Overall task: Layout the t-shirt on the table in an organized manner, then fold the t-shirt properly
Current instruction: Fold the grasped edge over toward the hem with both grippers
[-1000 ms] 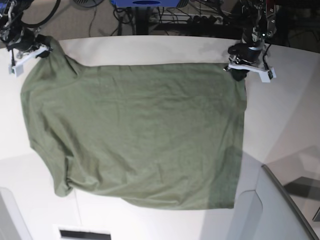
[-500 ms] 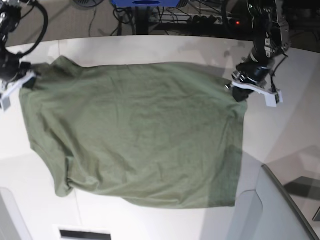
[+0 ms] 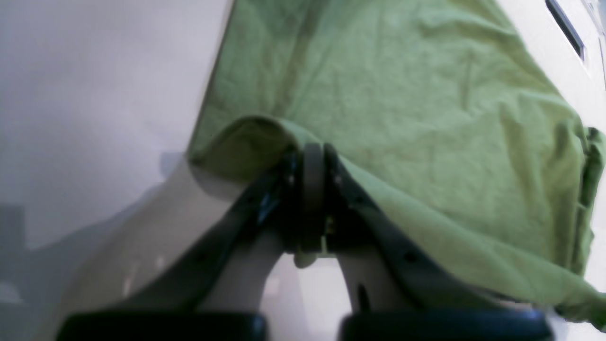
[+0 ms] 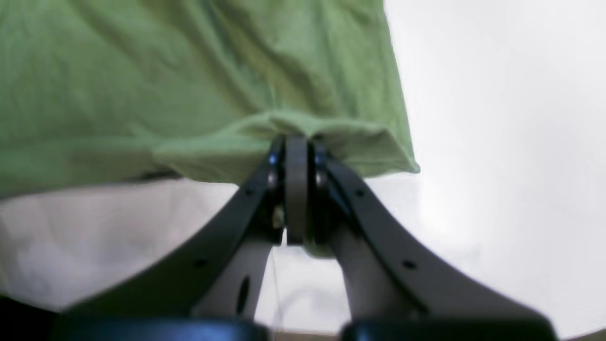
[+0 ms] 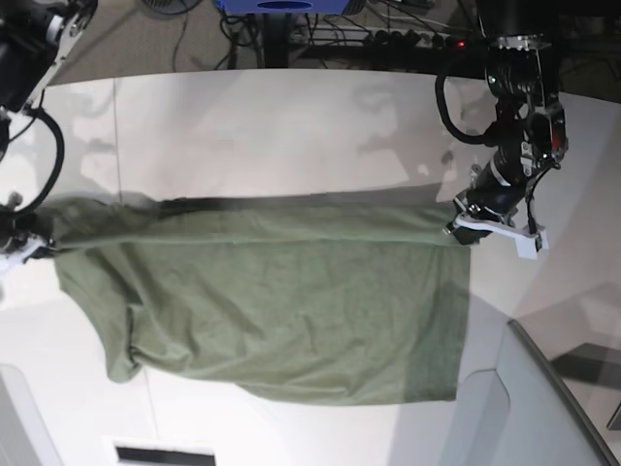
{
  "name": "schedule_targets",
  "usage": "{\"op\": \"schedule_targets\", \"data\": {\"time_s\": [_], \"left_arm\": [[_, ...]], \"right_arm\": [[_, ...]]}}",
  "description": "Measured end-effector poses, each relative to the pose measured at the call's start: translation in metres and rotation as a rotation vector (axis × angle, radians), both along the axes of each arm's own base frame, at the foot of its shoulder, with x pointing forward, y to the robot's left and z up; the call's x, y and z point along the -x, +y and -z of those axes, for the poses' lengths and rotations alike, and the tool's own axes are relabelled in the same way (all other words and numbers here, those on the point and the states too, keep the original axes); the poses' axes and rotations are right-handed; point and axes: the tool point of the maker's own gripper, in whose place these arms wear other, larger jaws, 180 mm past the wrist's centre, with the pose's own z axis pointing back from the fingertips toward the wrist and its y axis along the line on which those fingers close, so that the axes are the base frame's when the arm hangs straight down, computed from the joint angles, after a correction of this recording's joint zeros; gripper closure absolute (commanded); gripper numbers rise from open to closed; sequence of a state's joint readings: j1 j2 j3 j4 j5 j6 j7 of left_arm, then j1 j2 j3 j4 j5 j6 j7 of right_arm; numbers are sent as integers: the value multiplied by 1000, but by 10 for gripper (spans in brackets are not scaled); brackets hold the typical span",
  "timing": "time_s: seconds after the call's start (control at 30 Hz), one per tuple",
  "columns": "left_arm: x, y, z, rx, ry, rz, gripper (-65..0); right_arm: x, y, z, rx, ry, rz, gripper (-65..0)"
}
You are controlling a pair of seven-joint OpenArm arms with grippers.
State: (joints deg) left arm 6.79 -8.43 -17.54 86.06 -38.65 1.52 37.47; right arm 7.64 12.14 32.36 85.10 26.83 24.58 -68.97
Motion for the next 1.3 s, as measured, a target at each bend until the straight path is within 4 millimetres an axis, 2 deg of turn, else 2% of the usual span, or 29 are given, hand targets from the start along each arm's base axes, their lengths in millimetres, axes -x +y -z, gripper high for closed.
{"op": "schedule_targets", "data": {"time_s": [0.1,0.2,0.4,0.57,0.73,0.83,1.0,1.1,1.3], "left_arm": [[-3,2,12,18,26,-16,0],[-4,5,22,26,55,-30,0],[-15,6,19,20,44,-29,0],[-16,13,19,-36,53,-25,0],[-16,13,19,-36,53,-26,0],[-16,13,18,-38,50,-25,0],[-30,14,-5,-57,-13,-19,0],[-43,15,-13,-53,-38,-22,0],[-44,16,5,-30,12,-35,0]], "right_arm": [[-22,12,8,-43,-41,-15,0],[-31,19,21,-63,-49,-27,0],[-41,11,36,-78,-58,2,0],[-47,9,31,-76,-80,5,0],[-59,8,6,-38,-153,-12,0],[-67,9,-2,-40,-173,-13,0],[-76,10,-11,-40,-196,-14,0],[-82,10,-12,-57,-199,-8,0],[-90,14,8,-125,-154,24,0]]}}
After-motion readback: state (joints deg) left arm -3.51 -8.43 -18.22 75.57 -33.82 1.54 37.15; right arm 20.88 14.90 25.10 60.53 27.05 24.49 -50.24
